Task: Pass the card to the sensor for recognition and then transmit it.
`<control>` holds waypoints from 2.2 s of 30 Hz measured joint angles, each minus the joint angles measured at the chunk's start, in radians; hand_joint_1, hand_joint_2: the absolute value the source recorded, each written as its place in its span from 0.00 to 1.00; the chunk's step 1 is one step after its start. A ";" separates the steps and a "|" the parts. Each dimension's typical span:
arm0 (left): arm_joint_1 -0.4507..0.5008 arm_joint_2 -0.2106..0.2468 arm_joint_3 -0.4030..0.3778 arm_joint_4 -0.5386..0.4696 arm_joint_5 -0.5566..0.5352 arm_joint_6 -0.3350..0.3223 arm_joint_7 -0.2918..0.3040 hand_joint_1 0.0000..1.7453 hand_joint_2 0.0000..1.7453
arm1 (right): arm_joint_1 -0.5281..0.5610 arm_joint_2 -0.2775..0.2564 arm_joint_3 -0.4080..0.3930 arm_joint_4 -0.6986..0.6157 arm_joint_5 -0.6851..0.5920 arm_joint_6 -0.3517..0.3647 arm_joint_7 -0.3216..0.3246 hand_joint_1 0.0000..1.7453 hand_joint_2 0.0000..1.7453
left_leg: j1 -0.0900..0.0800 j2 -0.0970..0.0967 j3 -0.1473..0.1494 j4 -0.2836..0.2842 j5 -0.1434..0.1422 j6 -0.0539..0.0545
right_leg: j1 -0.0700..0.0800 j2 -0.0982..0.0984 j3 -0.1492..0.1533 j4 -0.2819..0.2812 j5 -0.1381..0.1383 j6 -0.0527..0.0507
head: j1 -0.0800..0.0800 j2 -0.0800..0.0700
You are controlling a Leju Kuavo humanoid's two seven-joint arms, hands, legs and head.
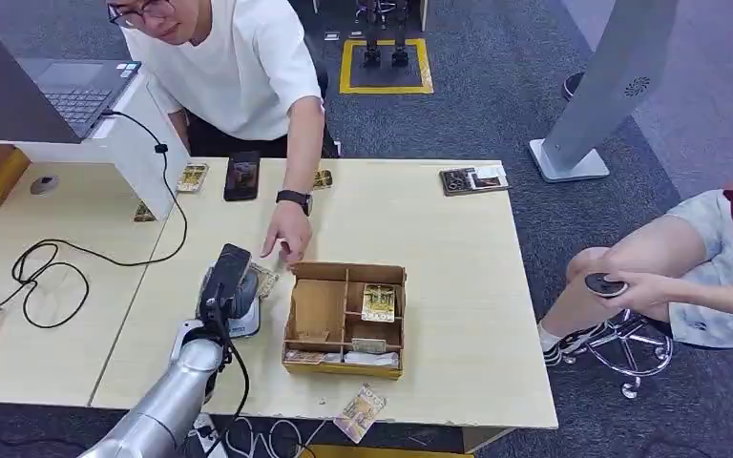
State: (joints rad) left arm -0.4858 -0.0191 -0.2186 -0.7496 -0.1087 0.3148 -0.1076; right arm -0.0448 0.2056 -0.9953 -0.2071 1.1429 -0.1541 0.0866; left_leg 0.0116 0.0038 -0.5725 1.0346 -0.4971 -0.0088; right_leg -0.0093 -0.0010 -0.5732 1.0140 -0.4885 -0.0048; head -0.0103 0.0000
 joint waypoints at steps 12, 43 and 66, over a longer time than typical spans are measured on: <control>-0.004 0.016 0.000 0.020 -0.058 0.148 0.012 1.00 1.00 | 0.000 0.000 -0.001 0.000 0.000 0.000 0.000 0.00 1.00 | 0.000 0.000 0.000 0.000 0.000 0.000 | 0.000 0.001 0.000 0.000 0.000 0.000 | 0.000 0.000; 0.061 -0.005 0.190 -0.037 -0.570 0.356 -0.005 1.00 1.00 | -0.001 0.000 -0.002 0.000 0.017 0.010 0.002 0.00 1.00 | 0.000 0.000 -0.002 0.000 0.000 0.000 | 0.000 0.000 -0.002 0.000 0.000 0.000 | 0.000 0.000; 0.107 -0.039 0.129 -0.154 -0.325 0.327 -0.065 0.51 1.00 | -0.001 0.000 -0.002 0.000 0.018 0.000 0.002 0.00 1.00 | 0.000 0.000 -0.002 0.000 0.000 0.000 | 0.000 0.000 -0.002 -0.001 0.000 0.000 | 0.000 0.000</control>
State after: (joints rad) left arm -0.3785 -0.0584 -0.0900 -0.9037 -0.4333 0.6413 -0.1724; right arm -0.0454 0.2056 -0.9976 -0.2075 1.1612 -0.1541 0.0881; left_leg 0.0116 0.0039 -0.5743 1.0347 -0.4973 -0.0089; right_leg -0.0092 -0.0005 -0.5753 1.0134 -0.4886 -0.0047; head -0.0103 0.0000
